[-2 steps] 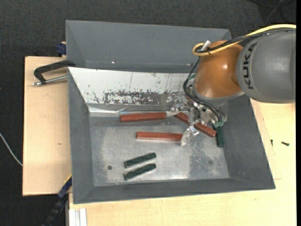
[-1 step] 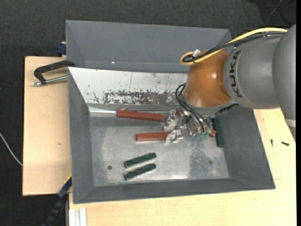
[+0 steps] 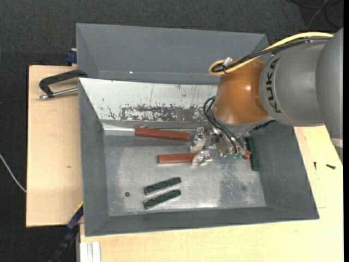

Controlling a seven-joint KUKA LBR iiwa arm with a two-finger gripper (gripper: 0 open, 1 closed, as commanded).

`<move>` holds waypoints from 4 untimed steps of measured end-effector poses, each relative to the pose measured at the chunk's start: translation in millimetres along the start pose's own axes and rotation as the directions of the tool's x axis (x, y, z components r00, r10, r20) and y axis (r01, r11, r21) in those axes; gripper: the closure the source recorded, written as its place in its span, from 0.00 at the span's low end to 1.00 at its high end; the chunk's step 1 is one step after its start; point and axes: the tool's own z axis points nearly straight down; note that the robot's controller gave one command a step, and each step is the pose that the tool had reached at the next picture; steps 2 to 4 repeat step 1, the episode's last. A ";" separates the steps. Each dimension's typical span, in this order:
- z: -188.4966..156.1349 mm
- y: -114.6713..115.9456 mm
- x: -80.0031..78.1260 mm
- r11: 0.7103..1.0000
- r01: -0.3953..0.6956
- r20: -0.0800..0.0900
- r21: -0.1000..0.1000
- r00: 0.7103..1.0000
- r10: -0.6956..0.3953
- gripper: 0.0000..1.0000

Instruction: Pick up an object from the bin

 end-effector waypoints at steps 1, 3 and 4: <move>-169.0 7.6 -27.0 0.998 0.062 0.017 0.001 0.998 -0.062 1.00; -169.0 7.6 -27.0 0.998 0.062 0.017 0.001 0.998 -0.062 1.00; -169.0 7.6 -27.0 0.998 0.062 0.017 0.001 0.998 -0.062 1.00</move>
Offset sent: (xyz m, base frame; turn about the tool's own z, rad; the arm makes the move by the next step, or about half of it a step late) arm 0.0000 0.0000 0.0000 0.0000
